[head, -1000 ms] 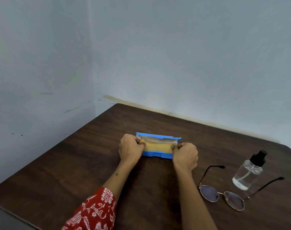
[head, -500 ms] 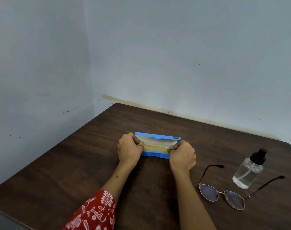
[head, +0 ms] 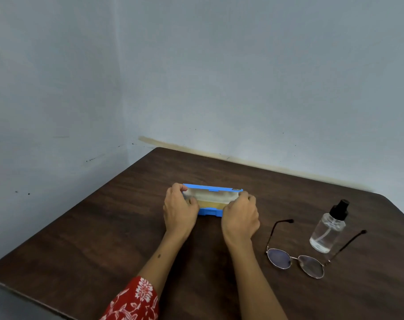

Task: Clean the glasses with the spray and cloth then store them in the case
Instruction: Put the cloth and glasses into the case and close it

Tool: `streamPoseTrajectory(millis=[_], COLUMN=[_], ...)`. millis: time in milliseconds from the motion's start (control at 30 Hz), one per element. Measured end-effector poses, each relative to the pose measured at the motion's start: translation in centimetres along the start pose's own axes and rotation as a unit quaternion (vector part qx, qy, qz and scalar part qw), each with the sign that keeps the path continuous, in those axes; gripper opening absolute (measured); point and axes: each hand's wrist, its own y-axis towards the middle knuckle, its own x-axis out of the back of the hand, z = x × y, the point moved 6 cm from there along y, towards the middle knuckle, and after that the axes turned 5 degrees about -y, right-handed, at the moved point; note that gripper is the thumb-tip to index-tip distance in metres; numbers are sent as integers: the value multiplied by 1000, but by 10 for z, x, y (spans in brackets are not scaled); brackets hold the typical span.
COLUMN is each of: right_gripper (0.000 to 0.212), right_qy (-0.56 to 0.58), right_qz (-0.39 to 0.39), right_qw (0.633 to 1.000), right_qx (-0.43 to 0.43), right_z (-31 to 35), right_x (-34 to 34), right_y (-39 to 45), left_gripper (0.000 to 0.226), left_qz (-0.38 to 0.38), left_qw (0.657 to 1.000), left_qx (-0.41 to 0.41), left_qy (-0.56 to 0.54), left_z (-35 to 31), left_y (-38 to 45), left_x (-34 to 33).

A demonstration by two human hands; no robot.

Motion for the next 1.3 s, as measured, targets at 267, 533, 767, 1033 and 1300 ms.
streamPoseTrajectory(millis=[267,533,767,1033,1300], right_gripper=[34,21,20,36,32], right_qy=[72,269,300,184,177], right_qz=[-84,-303,-362,-165,-40], right_qw=[990,901,882,962,977], right_qx=[90,152,35,-116,-115], right_z=[8,-32,-122,-189,-200], right_x=[71,164,176,120,93], right_y=[-46,-66,-49,-28,-16], left_gripper=[23,26,24,32,8], left_qz=[-19,50,111,167,167], left_qw=[985,956,960,975,981], left_qx=[-86,-105,-81,-49,-70], left_qy=[-151,-271,-245,-138,-64], left_z=[-47,-85,-79,-62,-57], left_y=[-52,-97,-121,-131,-127], left_x=[8,-14,-48,-76,-84])
